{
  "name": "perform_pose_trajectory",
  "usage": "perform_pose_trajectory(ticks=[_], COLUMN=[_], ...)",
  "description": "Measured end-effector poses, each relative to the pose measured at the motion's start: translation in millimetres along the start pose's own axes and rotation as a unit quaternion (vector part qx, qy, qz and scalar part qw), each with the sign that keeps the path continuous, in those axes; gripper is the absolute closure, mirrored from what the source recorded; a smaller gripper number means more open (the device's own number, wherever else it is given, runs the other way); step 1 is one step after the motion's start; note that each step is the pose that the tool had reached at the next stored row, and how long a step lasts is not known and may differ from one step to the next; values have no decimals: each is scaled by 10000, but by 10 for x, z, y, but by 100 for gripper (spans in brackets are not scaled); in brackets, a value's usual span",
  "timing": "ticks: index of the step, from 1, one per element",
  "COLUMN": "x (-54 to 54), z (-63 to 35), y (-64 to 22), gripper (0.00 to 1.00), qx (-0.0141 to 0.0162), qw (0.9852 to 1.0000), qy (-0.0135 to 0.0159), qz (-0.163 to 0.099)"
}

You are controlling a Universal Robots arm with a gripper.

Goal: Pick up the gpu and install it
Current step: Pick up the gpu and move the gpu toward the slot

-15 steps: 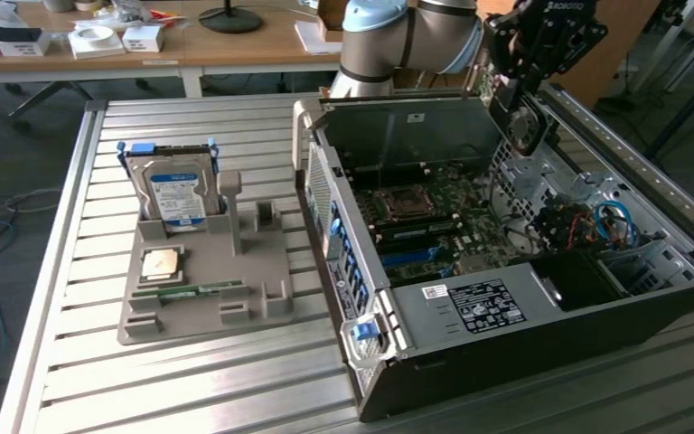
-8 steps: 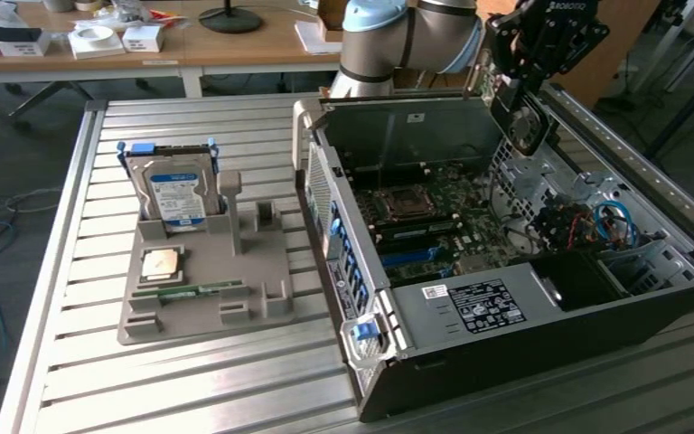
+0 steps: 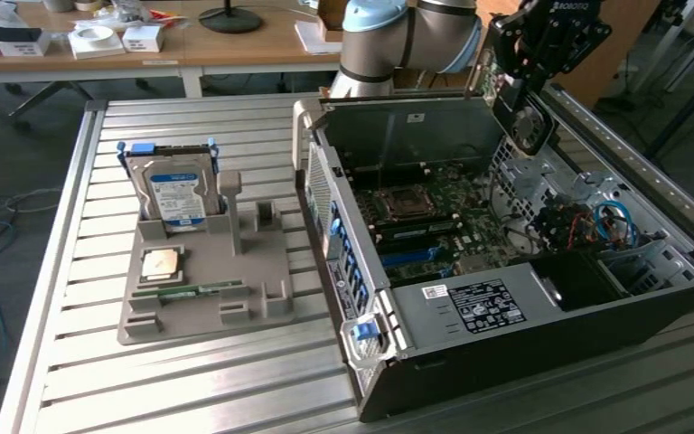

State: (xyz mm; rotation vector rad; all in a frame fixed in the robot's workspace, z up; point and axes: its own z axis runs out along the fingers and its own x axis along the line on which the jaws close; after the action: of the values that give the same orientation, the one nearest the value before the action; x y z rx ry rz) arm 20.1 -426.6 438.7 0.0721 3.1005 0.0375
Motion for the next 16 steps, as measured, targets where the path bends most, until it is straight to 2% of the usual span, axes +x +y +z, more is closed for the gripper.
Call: perform_pose_trajectory(ticks=[2, 5, 16], x=[0, 0, 0], z=[0, 1, 17], y=[0, 0, 0], gripper=[74, 74, 74], qx=[-2, -27, -29], qw=[10000, 10000, 10000], qy=[0, 1, 1], qz=[0, 1, 1])
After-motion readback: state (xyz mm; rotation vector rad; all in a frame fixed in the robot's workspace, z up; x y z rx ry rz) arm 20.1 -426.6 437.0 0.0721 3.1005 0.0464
